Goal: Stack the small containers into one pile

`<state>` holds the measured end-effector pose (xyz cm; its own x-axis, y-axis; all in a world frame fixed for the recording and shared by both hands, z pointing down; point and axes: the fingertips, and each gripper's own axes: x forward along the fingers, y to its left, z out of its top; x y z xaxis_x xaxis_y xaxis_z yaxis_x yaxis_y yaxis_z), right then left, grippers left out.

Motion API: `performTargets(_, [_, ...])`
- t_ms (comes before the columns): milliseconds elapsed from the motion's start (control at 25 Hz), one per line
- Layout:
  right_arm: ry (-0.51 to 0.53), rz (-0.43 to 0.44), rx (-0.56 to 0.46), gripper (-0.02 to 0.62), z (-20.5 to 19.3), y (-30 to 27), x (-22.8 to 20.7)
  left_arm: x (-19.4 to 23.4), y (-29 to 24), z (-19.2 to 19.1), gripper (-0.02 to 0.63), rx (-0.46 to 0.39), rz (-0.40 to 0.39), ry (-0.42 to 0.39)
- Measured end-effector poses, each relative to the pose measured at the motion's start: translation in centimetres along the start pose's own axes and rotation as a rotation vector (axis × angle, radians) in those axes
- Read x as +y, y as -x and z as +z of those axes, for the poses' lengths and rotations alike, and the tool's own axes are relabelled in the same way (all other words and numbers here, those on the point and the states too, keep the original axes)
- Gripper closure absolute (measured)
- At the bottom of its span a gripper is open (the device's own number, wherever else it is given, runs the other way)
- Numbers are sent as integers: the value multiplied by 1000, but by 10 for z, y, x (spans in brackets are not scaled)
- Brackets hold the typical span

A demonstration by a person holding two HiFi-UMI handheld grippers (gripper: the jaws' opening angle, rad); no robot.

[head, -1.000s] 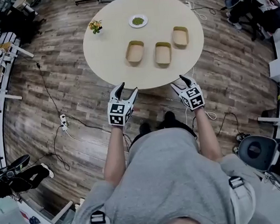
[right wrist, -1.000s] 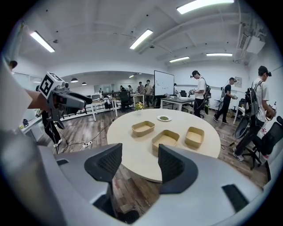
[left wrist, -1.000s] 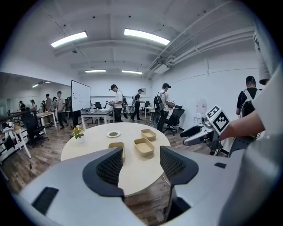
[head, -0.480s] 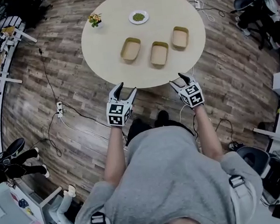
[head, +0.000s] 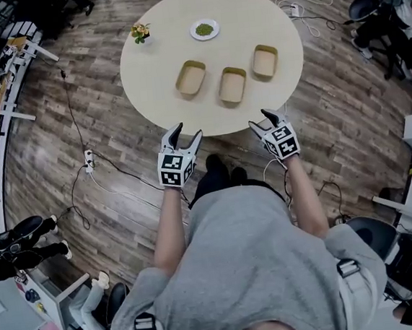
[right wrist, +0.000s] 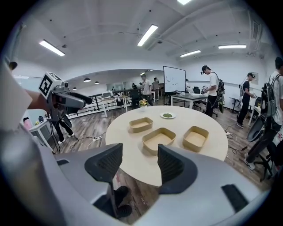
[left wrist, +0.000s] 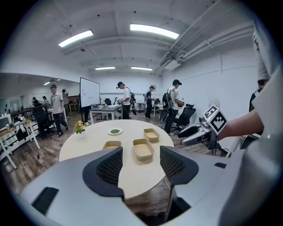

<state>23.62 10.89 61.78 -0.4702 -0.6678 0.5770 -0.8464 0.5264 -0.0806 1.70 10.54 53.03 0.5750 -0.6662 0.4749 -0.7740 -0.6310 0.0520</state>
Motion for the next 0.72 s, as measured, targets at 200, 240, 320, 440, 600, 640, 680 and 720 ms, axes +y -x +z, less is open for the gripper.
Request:
performTargets(200, [21,15,28,337,-1,-8,-1,8,-16,3,337,-1,-3,23])
performTargets(240, [23,16,35,337,-1,-10,-3,9,-22,4,337,-1,-7,25])
performTargets(320, [25,16,47,337,2,-16,-10,13,-33,9,337,0,-15,29])
performTargets(440, [28,17,63,337,7,-24,-16,22,-45,12,337,2,-24,41])
performTargets(600, [41,45,88,347,18,-45,-20,41,-60,12,337,5,-32,52])
performTargets(640, [48,50,93,350,21,-51,-21,47,-65,13,337,5,-33,58])
performTargets(680, [58,51,99,351,24,-57,-22,53,-69,13,337,5,-35,65])
performTargets(720, [68,51,105,351,28,-63,-23,59,-74,13,337,6,-38,72])
